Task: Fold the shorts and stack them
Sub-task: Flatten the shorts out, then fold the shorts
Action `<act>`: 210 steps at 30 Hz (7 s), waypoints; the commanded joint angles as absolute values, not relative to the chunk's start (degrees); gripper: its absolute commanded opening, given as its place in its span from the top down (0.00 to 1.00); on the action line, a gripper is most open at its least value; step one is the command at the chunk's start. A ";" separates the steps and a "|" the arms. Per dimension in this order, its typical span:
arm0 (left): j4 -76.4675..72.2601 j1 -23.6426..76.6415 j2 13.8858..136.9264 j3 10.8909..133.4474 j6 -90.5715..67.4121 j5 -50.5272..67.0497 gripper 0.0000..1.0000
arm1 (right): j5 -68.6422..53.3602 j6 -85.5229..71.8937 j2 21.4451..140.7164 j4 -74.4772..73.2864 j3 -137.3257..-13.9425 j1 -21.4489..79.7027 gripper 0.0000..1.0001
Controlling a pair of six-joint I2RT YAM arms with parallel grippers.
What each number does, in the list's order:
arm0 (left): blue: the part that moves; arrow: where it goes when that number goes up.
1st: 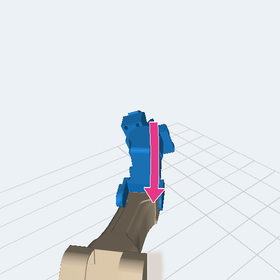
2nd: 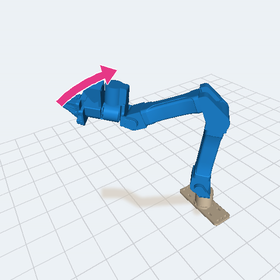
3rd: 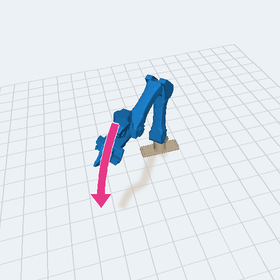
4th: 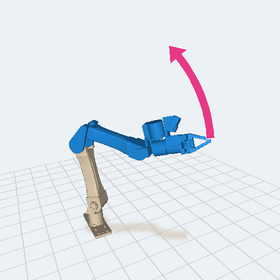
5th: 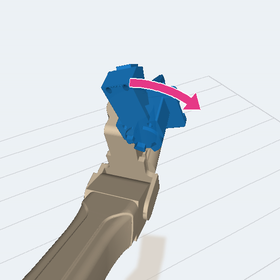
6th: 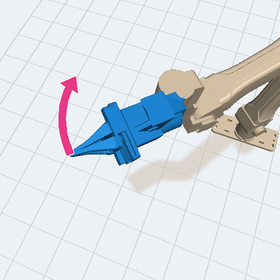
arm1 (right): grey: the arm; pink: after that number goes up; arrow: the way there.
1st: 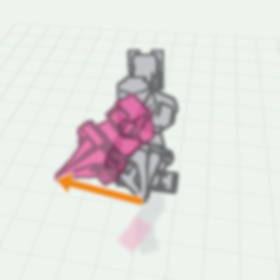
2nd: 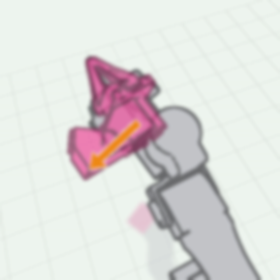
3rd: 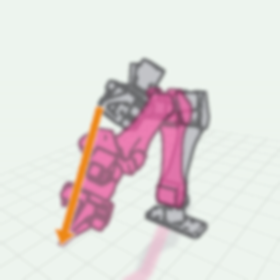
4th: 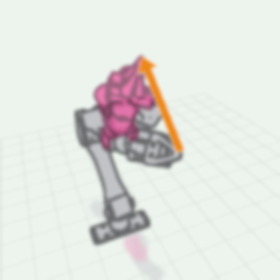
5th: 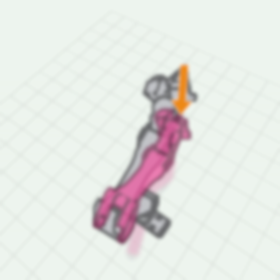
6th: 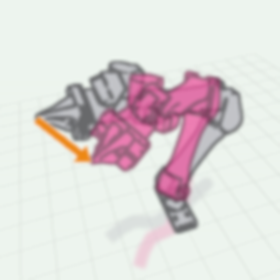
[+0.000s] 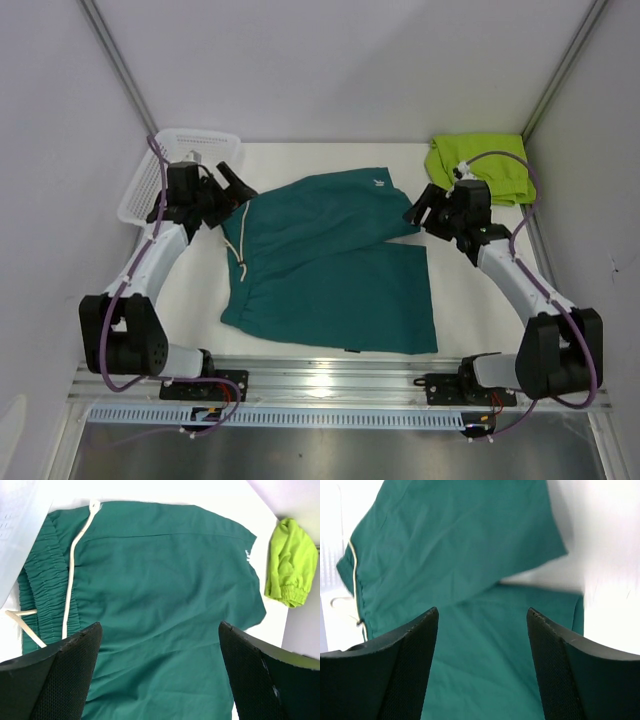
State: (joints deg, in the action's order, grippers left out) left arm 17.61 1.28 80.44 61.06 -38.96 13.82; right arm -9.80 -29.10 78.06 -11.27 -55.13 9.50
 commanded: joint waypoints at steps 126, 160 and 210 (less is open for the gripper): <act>55.72 6.59 41.58 27.25 -56.68 9.24 0.12 | 18.99 -90.35 61.35 -55.99 -36.65 41.57 1.00; 44.21 6.50 30.85 15.64 -78.31 3.69 0.43 | 14.07 -75.67 55.46 -52.47 -35.68 26.89 1.00; 42.98 10.90 41.66 22.06 -73.04 5.18 1.00 | 18.36 -67.77 47.99 -62.93 -44.64 19.86 1.00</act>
State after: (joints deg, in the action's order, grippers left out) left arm 43.90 10.44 40.86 19.18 -76.36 3.81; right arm 13.78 -68.86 50.00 -60.25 -40.84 20.12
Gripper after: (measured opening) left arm 0.033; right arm 0.009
